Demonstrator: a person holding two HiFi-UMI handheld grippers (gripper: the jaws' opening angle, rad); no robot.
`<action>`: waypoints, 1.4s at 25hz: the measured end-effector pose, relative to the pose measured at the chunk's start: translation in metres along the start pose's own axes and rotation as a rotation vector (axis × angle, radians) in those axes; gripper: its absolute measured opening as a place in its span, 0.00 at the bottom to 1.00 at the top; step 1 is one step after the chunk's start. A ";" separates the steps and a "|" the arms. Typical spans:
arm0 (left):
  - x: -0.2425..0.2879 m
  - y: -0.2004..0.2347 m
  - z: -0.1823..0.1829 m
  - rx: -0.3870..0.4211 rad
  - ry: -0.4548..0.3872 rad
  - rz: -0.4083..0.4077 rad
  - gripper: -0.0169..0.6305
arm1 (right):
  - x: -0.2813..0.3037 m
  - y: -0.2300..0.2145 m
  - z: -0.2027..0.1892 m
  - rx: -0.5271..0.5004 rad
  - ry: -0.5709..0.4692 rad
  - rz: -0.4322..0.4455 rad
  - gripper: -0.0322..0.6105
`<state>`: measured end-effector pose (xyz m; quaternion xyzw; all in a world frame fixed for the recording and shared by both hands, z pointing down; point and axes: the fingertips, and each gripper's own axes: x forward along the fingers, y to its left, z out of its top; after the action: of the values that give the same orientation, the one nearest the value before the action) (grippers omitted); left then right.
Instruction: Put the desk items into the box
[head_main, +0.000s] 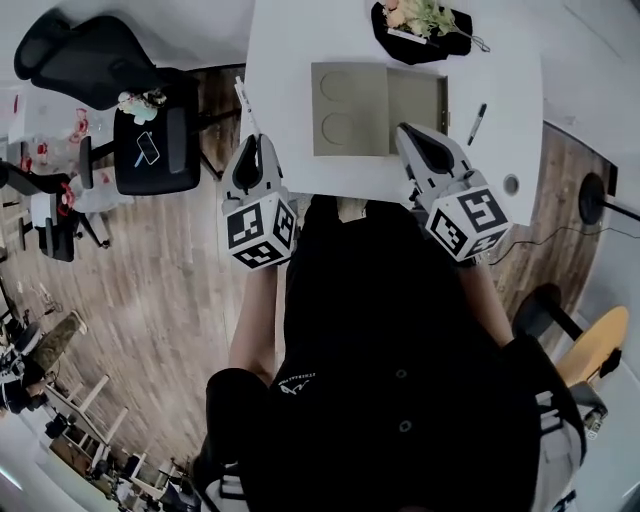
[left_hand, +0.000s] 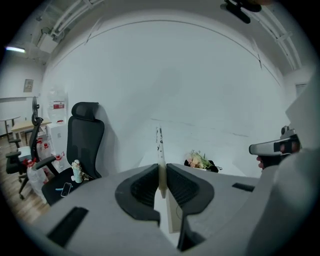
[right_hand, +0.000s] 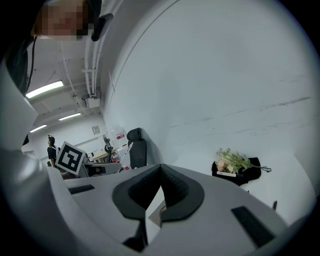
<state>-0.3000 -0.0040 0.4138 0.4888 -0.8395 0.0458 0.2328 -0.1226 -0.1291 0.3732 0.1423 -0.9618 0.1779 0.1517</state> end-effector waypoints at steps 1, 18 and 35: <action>-0.005 -0.001 0.003 -0.002 -0.010 0.004 0.12 | 0.000 0.000 0.001 -0.004 -0.002 0.008 0.05; -0.052 -0.043 0.027 0.021 -0.125 -0.010 0.12 | -0.012 -0.004 0.010 -0.032 -0.025 0.063 0.05; -0.009 -0.096 0.033 0.094 -0.098 -0.211 0.12 | -0.048 -0.045 0.014 0.016 -0.083 -0.121 0.05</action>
<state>-0.2267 -0.0563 0.3656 0.5866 -0.7906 0.0365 0.1717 -0.0675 -0.1643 0.3576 0.2088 -0.9554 0.1700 0.1212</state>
